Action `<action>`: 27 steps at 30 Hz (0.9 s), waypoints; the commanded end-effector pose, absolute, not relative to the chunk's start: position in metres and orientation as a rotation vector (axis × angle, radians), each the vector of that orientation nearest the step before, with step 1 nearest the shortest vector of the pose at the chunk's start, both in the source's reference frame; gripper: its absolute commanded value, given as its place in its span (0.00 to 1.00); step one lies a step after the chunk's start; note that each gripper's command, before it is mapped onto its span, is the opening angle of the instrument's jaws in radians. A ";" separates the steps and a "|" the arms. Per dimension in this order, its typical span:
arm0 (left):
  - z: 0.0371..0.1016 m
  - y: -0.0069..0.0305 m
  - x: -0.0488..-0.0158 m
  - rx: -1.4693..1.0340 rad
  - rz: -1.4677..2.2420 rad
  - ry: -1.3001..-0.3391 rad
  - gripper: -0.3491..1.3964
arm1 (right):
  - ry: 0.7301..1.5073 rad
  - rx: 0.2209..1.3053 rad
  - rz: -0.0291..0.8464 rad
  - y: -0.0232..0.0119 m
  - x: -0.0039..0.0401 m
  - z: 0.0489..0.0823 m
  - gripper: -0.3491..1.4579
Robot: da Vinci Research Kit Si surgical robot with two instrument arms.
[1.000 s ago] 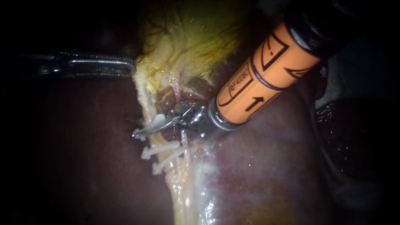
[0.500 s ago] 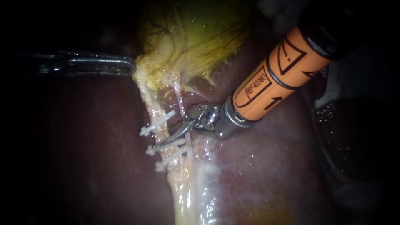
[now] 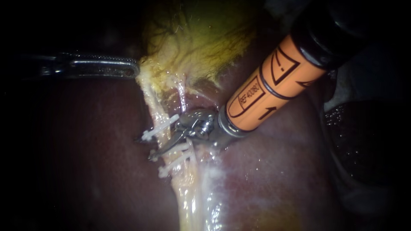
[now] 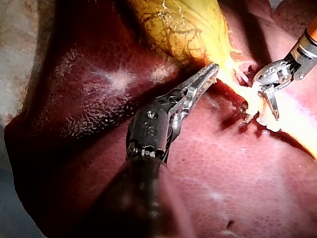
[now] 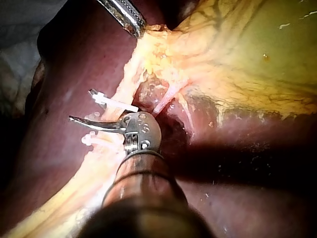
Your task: Go to the cutting position left tube
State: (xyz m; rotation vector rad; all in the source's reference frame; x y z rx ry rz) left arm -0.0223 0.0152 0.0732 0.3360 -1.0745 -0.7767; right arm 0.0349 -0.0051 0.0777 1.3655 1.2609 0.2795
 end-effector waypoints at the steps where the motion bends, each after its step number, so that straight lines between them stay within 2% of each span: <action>1: 0.0732 0.0152 -0.0222 0.336 -0.777 -1.074 0.00 | 1.270 1.373 0.281 -0.0053 0.0349 0.0773 0.84; 6: 0.0732 0.0152 -0.0222 0.336 -0.776 -1.074 0.00 | 1.313 1.402 0.288 -0.0057 0.0353 0.0756 0.83; 15: 0.0732 0.0153 -0.0222 0.337 -0.776 -1.075 0.00 | 1.364 1.444 0.315 -0.0039 0.0356 0.0718 0.82; 27: 0.0733 0.0152 -0.0222 0.336 -0.776 -1.075 0.00 | 1.370 1.449 0.317 -0.0037 0.0356 0.0715 0.82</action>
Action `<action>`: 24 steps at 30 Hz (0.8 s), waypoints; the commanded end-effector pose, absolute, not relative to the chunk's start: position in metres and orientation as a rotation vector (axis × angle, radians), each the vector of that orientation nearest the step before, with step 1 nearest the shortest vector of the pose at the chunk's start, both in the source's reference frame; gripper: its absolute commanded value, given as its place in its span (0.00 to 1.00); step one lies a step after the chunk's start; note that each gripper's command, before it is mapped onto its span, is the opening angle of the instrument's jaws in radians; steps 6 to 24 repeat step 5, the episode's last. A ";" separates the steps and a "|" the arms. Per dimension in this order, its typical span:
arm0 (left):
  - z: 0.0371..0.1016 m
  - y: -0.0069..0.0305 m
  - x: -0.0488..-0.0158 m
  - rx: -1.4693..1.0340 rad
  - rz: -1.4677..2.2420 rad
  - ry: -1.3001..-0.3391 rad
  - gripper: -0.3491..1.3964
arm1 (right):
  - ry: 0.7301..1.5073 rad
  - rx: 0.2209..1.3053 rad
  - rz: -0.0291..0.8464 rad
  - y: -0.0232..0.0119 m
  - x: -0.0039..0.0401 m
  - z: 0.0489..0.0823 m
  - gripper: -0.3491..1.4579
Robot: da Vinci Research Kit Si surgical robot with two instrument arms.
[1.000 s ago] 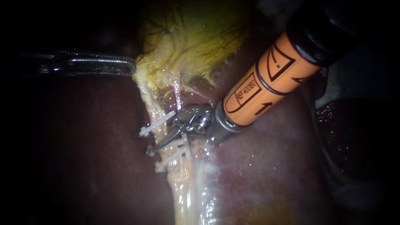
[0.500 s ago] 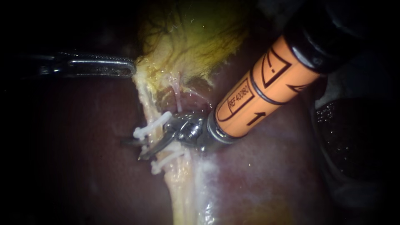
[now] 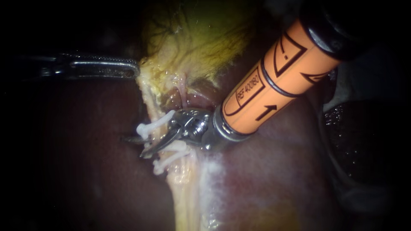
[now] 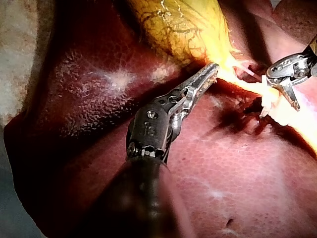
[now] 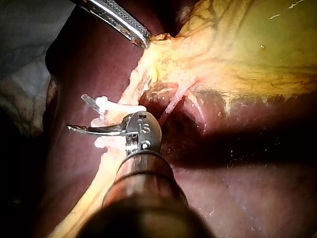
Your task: Go to the cutting position left tube
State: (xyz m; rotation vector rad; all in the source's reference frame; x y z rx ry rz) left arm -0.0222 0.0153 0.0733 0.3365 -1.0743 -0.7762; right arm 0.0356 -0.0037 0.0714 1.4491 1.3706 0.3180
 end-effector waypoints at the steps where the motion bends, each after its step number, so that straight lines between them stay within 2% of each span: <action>1: 0.0733 0.0152 -0.0222 0.336 -0.776 -1.075 0.00 | 1.370 1.449 0.317 -0.0037 0.0356 0.0715 0.82; 24: 0.0733 0.0152 -0.0222 0.336 -0.776 -1.075 0.00 | 1.370 1.449 0.317 -0.0037 0.0356 0.0715 0.82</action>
